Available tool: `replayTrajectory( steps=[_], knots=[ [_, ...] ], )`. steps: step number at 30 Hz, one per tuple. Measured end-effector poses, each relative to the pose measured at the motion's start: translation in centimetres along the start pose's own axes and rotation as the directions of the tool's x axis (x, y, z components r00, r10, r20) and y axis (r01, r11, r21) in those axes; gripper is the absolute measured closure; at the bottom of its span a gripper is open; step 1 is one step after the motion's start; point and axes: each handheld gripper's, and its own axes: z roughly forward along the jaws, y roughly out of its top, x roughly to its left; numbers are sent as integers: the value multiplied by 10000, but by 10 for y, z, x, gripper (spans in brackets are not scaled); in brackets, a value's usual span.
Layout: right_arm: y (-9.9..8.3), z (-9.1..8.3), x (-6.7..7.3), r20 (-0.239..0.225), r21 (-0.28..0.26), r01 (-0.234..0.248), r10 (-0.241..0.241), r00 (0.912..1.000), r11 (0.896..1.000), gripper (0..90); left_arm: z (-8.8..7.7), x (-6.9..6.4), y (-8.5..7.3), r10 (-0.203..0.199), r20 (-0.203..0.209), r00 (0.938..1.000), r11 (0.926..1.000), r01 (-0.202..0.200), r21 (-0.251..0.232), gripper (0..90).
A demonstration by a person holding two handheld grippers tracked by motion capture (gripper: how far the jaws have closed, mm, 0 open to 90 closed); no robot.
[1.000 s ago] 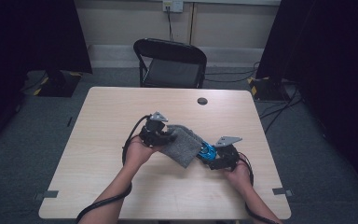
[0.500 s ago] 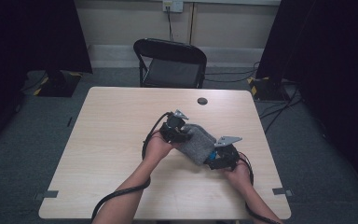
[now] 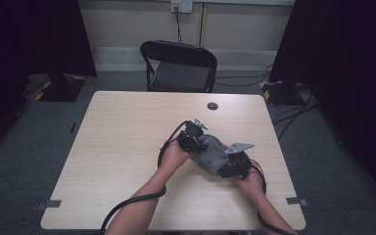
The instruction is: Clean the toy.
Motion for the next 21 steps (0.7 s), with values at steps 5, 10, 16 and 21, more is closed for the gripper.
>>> replayTrajectory(
  steps=[5,10,16,21],
  knots=[
    [0,0,0,-1,1,-5,5,10000,10000,239,3,2,0,75,-160,9998,9999,-72,151,774],
    [0,0,0,-2,3,-4,4,10000,10000,239,4,4,2,207,-346,9992,9993,-195,330,774],
    [0,0,0,0,0,-1,1,10000,10000,240,5,10,6,110,-582,9982,9993,-88,371,774],
    [0,0,0,1,-2,2,-2,10000,10000,240,6,17,6,-39,-867,9962,9991,75,410,773]
  ],
)
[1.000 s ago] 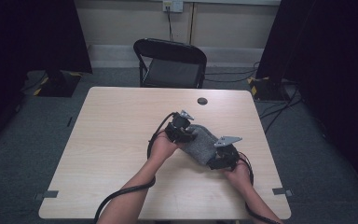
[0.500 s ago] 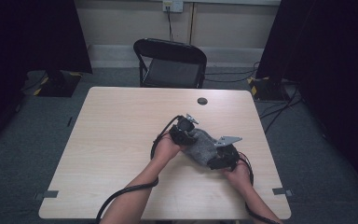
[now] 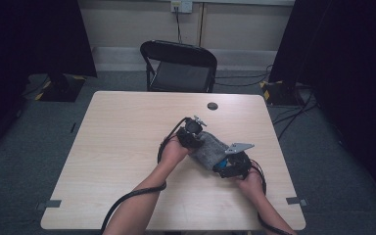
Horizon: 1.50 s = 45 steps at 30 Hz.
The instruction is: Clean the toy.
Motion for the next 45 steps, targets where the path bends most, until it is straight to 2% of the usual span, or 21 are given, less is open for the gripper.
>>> replayTrajectory(
  steps=[10,18,22,35,38,39,45],
  knots=[
    [0,0,0,-24,-1,16,-16,10000,10000,239,-3,19,1,-218,-673,9975,9994,235,248,774],
    [0,0,0,-32,-1,16,-16,10000,10000,240,-3,29,-5,-539,-804,9953,9981,562,264,774],
    [0,0,0,-32,-2,17,-17,10000,10000,240,-4,32,-6,-487,-948,9943,9983,514,261,774],
    [0,0,0,-33,-4,17,-17,10000,10000,240,-8,57,-18,-1164,-1418,9830,9925,1204,201,774],
    [0,0,0,-34,-4,16,-16,10000,10000,240,-9,60,-20,-1220,-1433,9821,9918,1261,201,774],
    [0,0,0,-35,-3,15,-15,10000,10000,240,-10,62,-22,-1355,-1448,9801,9901,1392,159,774],
    [0,0,0,-33,-4,17,-17,10000,10000,240,-16,70,-29,-1484,-1581,9762,9882,1524,133,775]
  ],
)
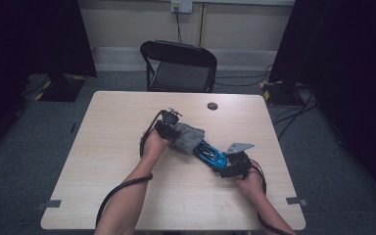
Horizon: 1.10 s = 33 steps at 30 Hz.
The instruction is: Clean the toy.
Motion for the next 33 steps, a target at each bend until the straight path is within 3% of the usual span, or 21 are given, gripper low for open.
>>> replayTrajectory(
  steps=[4,10,22,28,33],
  knots=[
    [0,0,0,-1,1,0,0,10000,10000,240,-3,6,-4,-225,-43,9997,9997,225,-85,774],
    [0,0,0,2,1,6,-6,10000,10000,240,-9,13,-7,-230,-246,9994,9997,228,-57,774],
    [0,0,0,2,2,5,-5,10000,10000,240,-34,32,-18,-539,-460,9975,9980,522,-364,774],
    [0,0,0,5,2,8,-8,10000,10000,240,-50,34,-16,-560,-332,9979,9964,538,-655,774],
    [0,0,0,4,3,10,-10,10000,10000,240,-60,27,-10,-431,-115,9990,9948,418,-926,774]
  ],
)
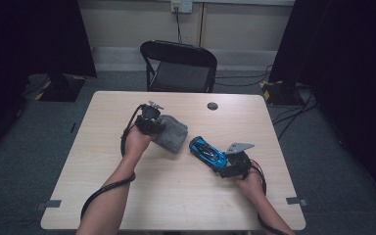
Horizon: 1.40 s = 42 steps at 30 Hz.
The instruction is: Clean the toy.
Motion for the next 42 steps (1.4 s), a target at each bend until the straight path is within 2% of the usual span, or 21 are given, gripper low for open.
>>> replayTrajectory(
  steps=[5,6,7,10,15,21,25,28,30,34,35,36,39,42],
  knots=[
    [0,0,0,-2,2,-1,1,10000,10000,240,-7,-17,9,350,292,9990,9989,-340,-336,774],
    [0,0,0,-2,2,1,-1,10000,10000,240,-7,-17,9,350,292,9990,9989,-340,-336,774],
    [0,0,0,-1,3,-1,1,10000,10000,240,-9,-24,12,492,481,9976,9979,-471,-442,774],
    [0,0,0,-2,1,2,-2,10000,10000,240,-10,-36,16,576,842,9948,9966,-524,-630,774],
    [0,0,0,-3,2,1,-1,10000,10000,240,-8,-57,20,933,1181,9886,9940,-857,-680,774],
    [0,0,0,-3,1,5,-5,10000,10000,240,-2,-71,20,957,1719,9805,9942,-856,-652,774],
    [0,0,0,-3,2,5,-5,10000,10000,240,3,-79,19,927,1925,9769,9946,-816,-648,774],
    [0,0,0,-2,2,4,-4,10000,10000,240,6,-86,19,1152,1959,9738,9927,-1055,-590,774],
    [0,0,0,-2,3,4,-4,10000,10000,240,7,-88,19,1174,1994,9729,9924,-1074,-604,774],
    [0,0,0,-1,5,6,-6,10000,10000,240,13,-102,20,1434,2151,9660,9894,-1346,-548,774],
    [0,0,0,-3,4,6,-6,10000,10000,240,13,-102,20,1434,2151,9660,9894,-1346,-548,774],
    [0,0,0,-4,6,7,-7,10000,10000,240,16,-109,20,1603,2169,9629,9870,-1533,-489,774],
    [0,0,0,-2,5,7,-7,10000,10000,240,23,-118,19,1913,2116,9585,9815,-1881,-350,774],
    [0,0,0,-2,5,8,-8,10000,10000,240,31,-124,18,1927,2219,9558,9810,-1928,-218,774]
  ],
)
